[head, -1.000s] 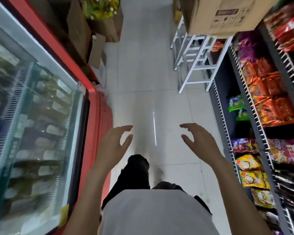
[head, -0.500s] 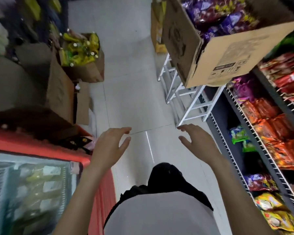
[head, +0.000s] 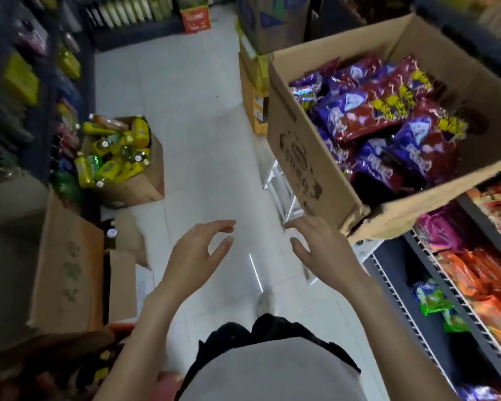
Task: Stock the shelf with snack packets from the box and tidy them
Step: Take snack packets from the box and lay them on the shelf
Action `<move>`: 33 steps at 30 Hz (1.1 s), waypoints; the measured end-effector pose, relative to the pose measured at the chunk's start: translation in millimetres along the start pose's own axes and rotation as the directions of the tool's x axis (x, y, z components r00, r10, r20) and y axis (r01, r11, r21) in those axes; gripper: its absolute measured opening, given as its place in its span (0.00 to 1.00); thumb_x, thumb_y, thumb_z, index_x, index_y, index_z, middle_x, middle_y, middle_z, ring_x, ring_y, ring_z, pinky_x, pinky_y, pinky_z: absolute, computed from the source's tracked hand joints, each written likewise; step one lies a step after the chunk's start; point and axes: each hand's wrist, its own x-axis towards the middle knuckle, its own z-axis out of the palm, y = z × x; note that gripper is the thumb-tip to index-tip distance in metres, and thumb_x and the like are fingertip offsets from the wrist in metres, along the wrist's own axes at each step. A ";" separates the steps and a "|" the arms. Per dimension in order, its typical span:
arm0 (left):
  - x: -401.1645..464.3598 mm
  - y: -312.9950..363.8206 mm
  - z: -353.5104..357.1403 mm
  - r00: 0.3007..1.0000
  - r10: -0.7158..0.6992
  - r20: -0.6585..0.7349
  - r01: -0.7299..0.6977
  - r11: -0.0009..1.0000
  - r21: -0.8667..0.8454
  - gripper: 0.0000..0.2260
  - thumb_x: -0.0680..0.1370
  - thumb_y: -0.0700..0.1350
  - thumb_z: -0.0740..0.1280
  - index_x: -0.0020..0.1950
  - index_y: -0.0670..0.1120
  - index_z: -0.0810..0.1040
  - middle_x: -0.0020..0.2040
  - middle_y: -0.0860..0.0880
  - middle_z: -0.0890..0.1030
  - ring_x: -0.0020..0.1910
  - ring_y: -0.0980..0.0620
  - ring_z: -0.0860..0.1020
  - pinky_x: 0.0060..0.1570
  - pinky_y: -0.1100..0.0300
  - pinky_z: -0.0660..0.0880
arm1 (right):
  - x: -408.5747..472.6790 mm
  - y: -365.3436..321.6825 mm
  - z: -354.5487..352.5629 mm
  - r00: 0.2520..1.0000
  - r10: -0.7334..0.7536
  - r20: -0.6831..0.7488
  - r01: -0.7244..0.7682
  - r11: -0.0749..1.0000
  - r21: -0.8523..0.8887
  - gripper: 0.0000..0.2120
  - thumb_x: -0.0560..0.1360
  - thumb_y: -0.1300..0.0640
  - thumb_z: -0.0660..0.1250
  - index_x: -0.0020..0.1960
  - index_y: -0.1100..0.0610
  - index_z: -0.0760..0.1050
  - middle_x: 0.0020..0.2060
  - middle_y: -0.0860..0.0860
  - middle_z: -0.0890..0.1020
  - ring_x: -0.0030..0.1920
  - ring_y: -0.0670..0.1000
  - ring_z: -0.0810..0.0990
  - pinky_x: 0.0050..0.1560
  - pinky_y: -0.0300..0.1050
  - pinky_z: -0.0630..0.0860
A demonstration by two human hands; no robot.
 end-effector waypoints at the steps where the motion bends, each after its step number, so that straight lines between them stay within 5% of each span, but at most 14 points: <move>1: 21.7 0.7 -4.3 1.000 0.021 -0.001 -0.021 1.000 -0.001 0.14 0.79 0.51 0.63 0.64 0.56 0.74 0.54 0.66 0.77 0.54 0.65 0.72 0.51 0.77 0.63 | 18.3 2.4 -7.0 1.000 -0.004 -0.003 0.004 1.000 0.008 0.12 0.76 0.60 0.65 0.59 0.55 0.76 0.52 0.50 0.80 0.53 0.54 0.78 0.47 0.40 0.66; 5: 103.7 -1.6 -21.8 0.995 0.097 0.009 -0.097 0.995 -0.012 0.14 0.79 0.54 0.61 0.64 0.57 0.74 0.53 0.68 0.76 0.55 0.66 0.72 0.52 0.77 0.64 | 82.8 9.2 -34.3 0.998 0.012 -0.068 -0.010 0.999 0.036 0.12 0.77 0.57 0.64 0.60 0.52 0.76 0.52 0.46 0.80 0.47 0.49 0.80 0.41 0.42 0.70; 10: 206.9 -13.7 -36.6 0.975 0.215 0.054 -0.215 0.976 0.006 0.17 0.78 0.58 0.56 0.64 0.56 0.74 0.57 0.63 0.78 0.57 0.61 0.74 0.56 0.62 0.71 | 149.9 20.1 -49.9 0.975 0.001 -0.224 -0.021 0.996 -0.088 0.11 0.75 0.56 0.64 0.57 0.52 0.76 0.50 0.47 0.80 0.51 0.51 0.75 0.46 0.43 0.74; 13: 276.0 -13.4 -45.0 0.933 0.352 0.078 -0.353 0.936 -0.001 0.17 0.78 0.56 0.56 0.62 0.54 0.76 0.58 0.60 0.78 0.58 0.60 0.74 0.57 0.67 0.69 | 190.5 32.7 -56.5 0.928 0.037 -0.371 -0.095 0.986 -0.138 0.12 0.75 0.55 0.63 0.57 0.53 0.77 0.54 0.48 0.79 0.52 0.51 0.71 0.53 0.45 0.68; 15: 321.9 -5.6 -51.6 0.886 0.449 0.116 -0.444 0.893 -0.072 0.15 0.78 0.54 0.57 0.62 0.53 0.76 0.58 0.61 0.77 0.59 0.61 0.73 0.58 0.72 0.65 | 214.4 40.7 -62.3 0.860 0.197 -0.470 -0.263 0.962 -0.078 0.14 0.75 0.53 0.62 0.58 0.54 0.78 0.56 0.50 0.79 0.54 0.54 0.72 0.56 0.47 0.65; 21: 443.1 32.4 -49.5 0.590 0.758 0.277 -0.741 0.645 -0.186 0.14 0.78 0.50 0.60 0.61 0.49 0.77 0.56 0.54 0.80 0.57 0.57 0.75 0.57 0.61 0.71 | 244.7 65.8 -74.4 0.626 0.557 -0.546 -0.637 0.769 0.054 0.17 0.75 0.50 0.60 0.59 0.56 0.77 0.57 0.55 0.78 0.56 0.60 0.74 0.57 0.57 0.70; 26: 502.4 70.9 -24.9 0.329 0.827 0.456 -0.851 0.469 -0.237 0.17 0.78 0.54 0.58 0.64 0.50 0.76 0.57 0.54 0.79 0.60 0.57 0.74 0.61 0.57 0.71 | 237.5 80.8 -76.7 0.414 0.738 -0.533 -0.793 0.580 0.186 0.16 0.74 0.57 0.70 0.61 0.57 0.76 0.60 0.57 0.76 0.59 0.62 0.72 0.58 0.60 0.70; 33: 529.9 121.6 30.1 0.084 0.804 0.588 -0.928 0.278 -0.247 0.20 0.78 0.51 0.63 0.71 0.53 0.68 0.68 0.54 0.70 0.68 0.55 0.64 0.66 0.58 0.63 | 218.8 108.3 -85.5 0.372 0.857 -0.356 -0.876 0.451 0.170 0.26 0.76 0.50 0.65 0.73 0.51 0.64 0.70 0.55 0.66 0.70 0.59 0.62 0.68 0.60 0.64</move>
